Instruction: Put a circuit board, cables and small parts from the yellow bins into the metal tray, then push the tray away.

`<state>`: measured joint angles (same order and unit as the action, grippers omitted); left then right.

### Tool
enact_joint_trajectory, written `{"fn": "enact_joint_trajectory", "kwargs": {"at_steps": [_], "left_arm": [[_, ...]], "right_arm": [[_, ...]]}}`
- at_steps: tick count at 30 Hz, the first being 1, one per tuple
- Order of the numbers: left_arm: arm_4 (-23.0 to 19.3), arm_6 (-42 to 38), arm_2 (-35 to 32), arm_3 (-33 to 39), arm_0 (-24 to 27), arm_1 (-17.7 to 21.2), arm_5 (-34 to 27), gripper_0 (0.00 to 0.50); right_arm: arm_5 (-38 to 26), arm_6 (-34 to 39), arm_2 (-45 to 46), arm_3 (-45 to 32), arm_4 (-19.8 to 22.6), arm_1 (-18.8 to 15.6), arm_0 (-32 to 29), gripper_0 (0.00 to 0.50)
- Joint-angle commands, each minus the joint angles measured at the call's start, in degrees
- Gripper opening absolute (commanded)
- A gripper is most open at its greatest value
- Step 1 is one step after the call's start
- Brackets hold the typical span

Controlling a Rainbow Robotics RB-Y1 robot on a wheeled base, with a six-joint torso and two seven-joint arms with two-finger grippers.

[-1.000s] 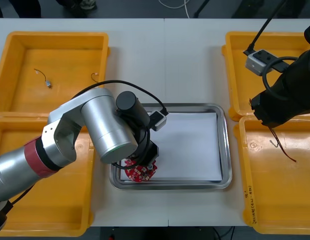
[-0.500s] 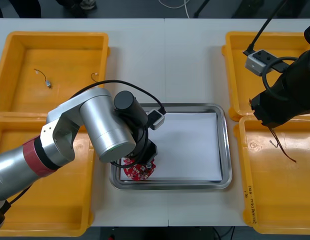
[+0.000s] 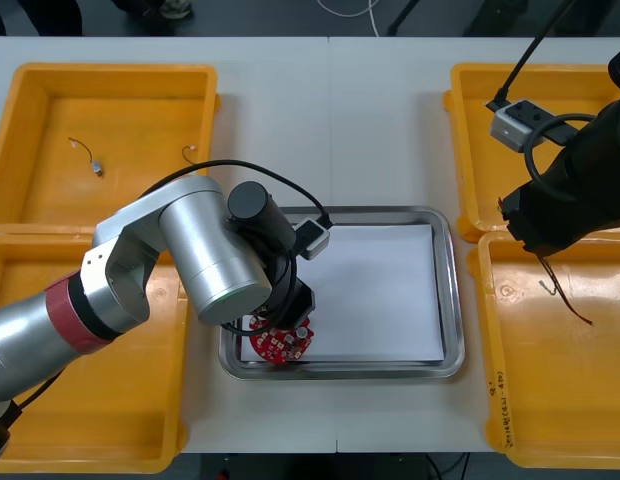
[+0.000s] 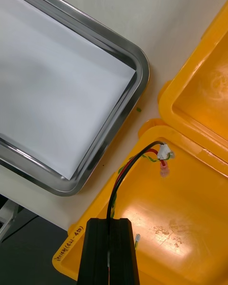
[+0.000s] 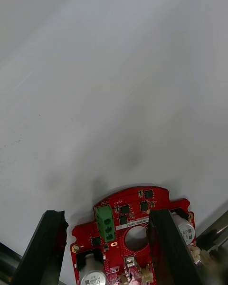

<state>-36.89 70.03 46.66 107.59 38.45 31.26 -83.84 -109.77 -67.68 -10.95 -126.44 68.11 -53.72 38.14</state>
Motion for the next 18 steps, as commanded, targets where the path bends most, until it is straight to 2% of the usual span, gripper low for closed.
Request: {"fn": "enact_joint_trajectory", "kwargs": {"at_steps": [1, 8, 18], "left_arm": [[0.24, 1.95, 0.45, 1.21, 0.84, 1.79, 0.52, 0.5], [0.07, 2.12, -3.07, 4.64, 0.84, 1.7, -4.31, 0.5], [-5.03, 2.56, -13.09, 11.67, 1.37, 1.61, -16.79, 0.5]], "right_arm": [[-0.23, -1.22, -0.3, -1.44, 0.53, -2.36, 2.11, 0.0], [-0.23, -1.31, -0.21, -1.35, 0.53, -2.36, 2.11, 0.0], [-0.23, -1.49, -1.44, -1.44, 1.15, -2.36, 2.11, 0.0]]}}
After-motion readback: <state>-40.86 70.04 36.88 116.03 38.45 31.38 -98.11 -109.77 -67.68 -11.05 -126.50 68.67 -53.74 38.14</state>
